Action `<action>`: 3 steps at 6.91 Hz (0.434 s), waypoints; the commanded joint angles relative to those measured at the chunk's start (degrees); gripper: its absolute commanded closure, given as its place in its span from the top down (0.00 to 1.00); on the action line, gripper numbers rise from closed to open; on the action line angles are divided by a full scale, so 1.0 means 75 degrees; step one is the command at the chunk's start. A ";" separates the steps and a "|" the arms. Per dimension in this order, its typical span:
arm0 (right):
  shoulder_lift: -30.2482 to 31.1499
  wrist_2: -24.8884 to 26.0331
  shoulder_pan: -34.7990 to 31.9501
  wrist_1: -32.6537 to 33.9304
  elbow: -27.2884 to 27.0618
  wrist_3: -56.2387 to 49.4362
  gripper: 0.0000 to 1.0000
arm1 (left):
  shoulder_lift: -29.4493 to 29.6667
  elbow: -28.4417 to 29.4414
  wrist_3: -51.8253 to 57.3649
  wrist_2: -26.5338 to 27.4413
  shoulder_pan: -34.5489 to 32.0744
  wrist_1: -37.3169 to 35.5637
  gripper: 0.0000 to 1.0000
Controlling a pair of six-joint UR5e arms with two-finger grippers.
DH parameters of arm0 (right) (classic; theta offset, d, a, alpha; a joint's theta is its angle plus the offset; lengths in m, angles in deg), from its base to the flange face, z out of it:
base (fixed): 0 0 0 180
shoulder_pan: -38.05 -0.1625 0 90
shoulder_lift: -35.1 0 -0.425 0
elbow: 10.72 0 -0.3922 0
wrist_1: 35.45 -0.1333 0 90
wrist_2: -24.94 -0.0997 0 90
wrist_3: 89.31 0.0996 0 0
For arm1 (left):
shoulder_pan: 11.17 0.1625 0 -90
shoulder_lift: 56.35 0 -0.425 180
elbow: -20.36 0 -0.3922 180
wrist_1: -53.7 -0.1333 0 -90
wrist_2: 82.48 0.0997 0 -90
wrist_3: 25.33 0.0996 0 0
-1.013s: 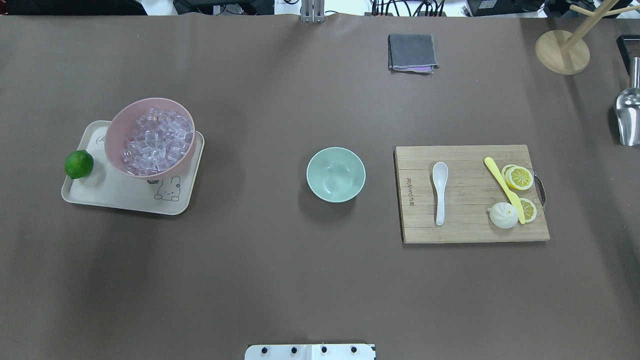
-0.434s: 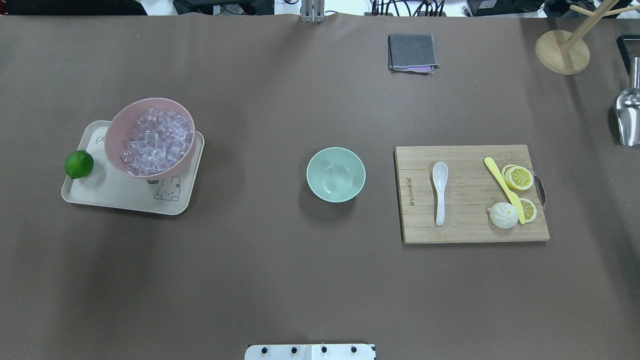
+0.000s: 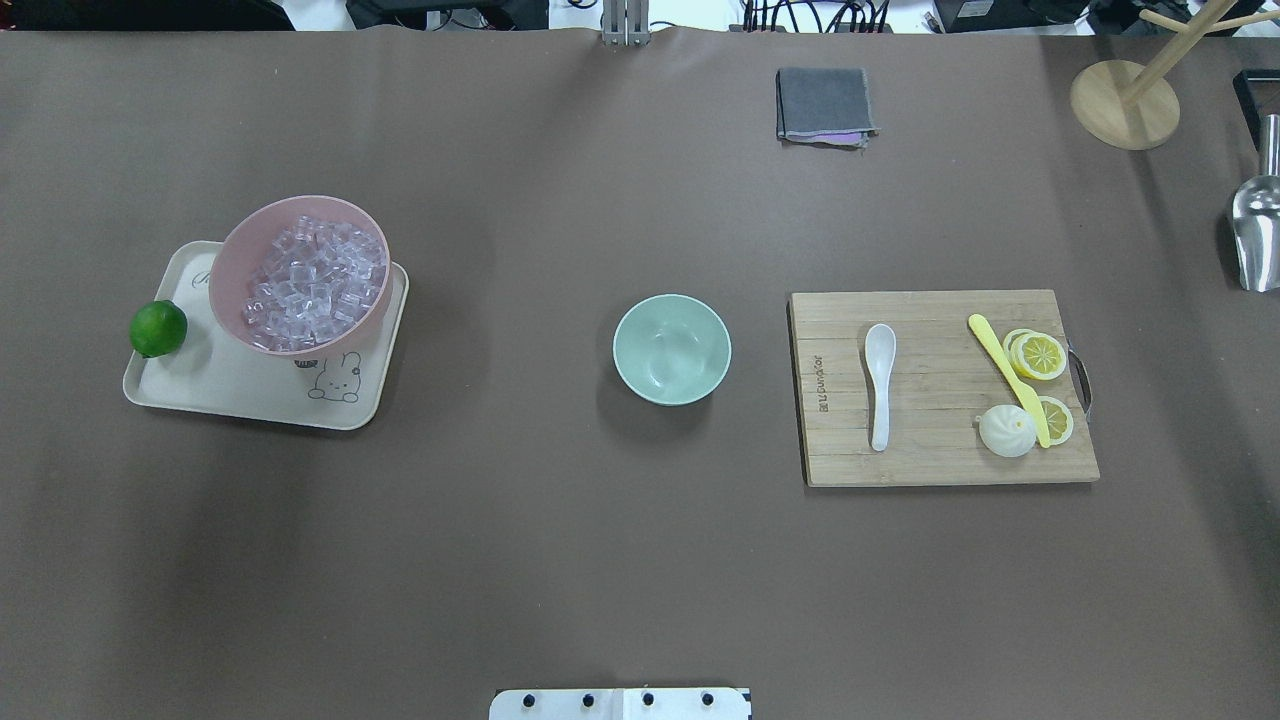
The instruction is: Put spoon and ice into bowl
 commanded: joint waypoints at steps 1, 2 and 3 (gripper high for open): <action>-0.0008 -0.0002 0.0000 0.0000 -0.0022 0.0000 1.00 | -0.0004 0.0005 0.0007 0.0005 0.0000 0.0005 0.98; -0.0008 -0.0071 0.0000 0.0000 -0.0034 0.0000 1.00 | -0.0004 -0.0018 -0.0005 0.0005 0.0000 0.0005 0.98; 0.0003 -0.0119 0.0000 0.0000 -0.0022 0.0000 1.00 | -0.0004 -0.0018 0.0007 0.0005 0.0000 0.0005 0.98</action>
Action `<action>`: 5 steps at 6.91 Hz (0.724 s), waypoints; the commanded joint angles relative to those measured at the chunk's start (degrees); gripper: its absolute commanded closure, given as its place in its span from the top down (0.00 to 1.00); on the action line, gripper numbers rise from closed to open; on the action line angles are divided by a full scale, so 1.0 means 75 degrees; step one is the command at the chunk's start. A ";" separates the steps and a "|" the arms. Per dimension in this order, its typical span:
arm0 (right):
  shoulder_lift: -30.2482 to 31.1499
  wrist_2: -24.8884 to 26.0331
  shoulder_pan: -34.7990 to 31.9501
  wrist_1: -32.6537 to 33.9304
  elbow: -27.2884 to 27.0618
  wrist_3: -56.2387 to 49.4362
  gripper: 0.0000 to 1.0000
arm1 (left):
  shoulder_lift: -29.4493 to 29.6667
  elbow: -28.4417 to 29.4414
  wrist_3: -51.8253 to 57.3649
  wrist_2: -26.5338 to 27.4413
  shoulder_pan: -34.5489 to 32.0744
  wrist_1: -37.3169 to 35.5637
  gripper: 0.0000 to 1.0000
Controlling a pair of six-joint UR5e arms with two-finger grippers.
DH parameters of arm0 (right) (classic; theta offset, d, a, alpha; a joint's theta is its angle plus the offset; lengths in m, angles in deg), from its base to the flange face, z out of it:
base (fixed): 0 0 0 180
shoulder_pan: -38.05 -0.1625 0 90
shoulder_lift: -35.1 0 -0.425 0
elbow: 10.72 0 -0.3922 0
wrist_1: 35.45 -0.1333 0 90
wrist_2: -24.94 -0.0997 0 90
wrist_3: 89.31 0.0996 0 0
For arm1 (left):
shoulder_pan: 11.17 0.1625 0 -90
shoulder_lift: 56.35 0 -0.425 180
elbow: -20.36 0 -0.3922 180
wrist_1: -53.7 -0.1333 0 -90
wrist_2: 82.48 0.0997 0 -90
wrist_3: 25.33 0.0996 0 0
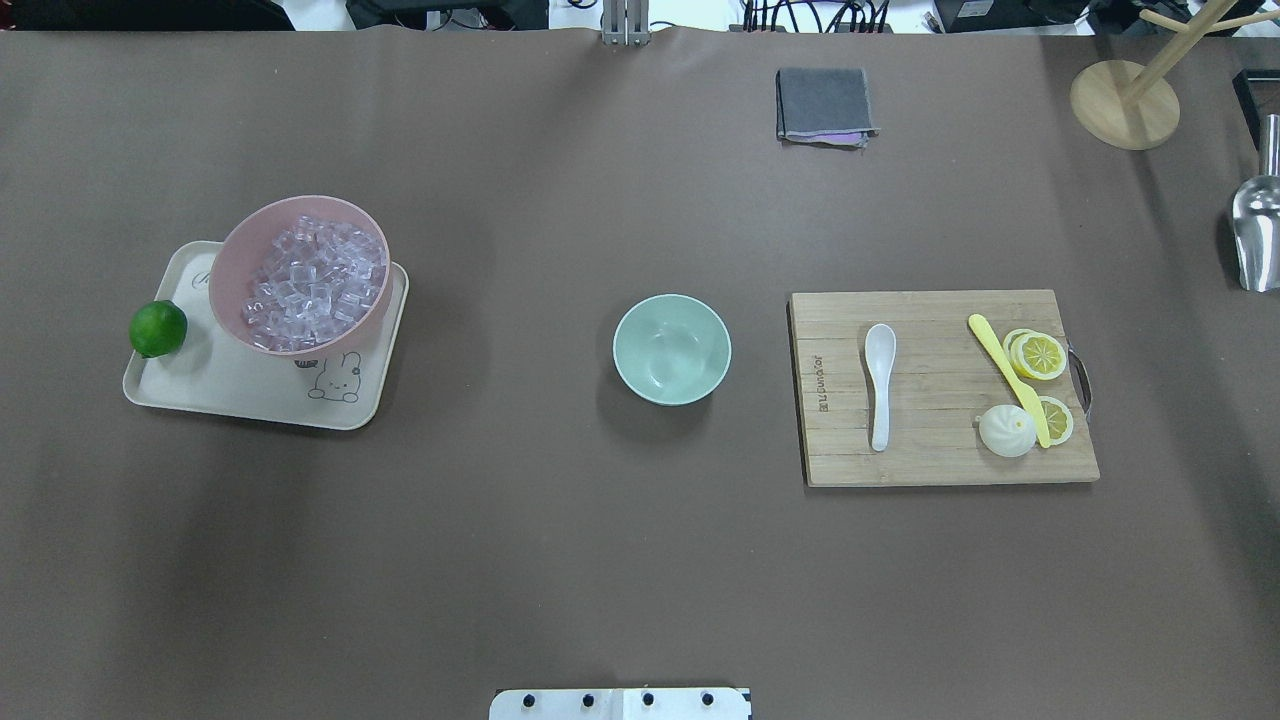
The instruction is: Put spoon and ice into bowl
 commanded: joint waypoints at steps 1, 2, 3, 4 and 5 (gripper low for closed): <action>0.0009 -0.0057 0.0000 -0.0012 -0.0009 0.0000 1.00 | 0.0013 -0.0006 -0.0005 0.0000 0.0000 0.0000 0.98; 0.0009 -0.0057 0.0000 -0.0012 -0.0010 0.0000 1.00 | 0.0036 -0.0029 -0.0006 -0.0011 0.0000 0.0000 0.98; 0.0009 -0.0045 0.0000 -0.0012 0.0014 -0.0012 1.00 | 0.0048 -0.0041 -0.0017 -0.0011 0.0012 0.0000 0.98; 0.0009 -0.0057 0.0000 0.0000 0.0014 0.0000 1.00 | 0.0130 -0.0030 -0.0017 -0.0011 0.0000 -0.0011 0.98; 0.0009 -0.0057 0.0000 0.0000 0.0014 0.0000 1.00 | 0.0177 -0.0030 -0.0052 -0.0011 0.0012 -0.0011 0.98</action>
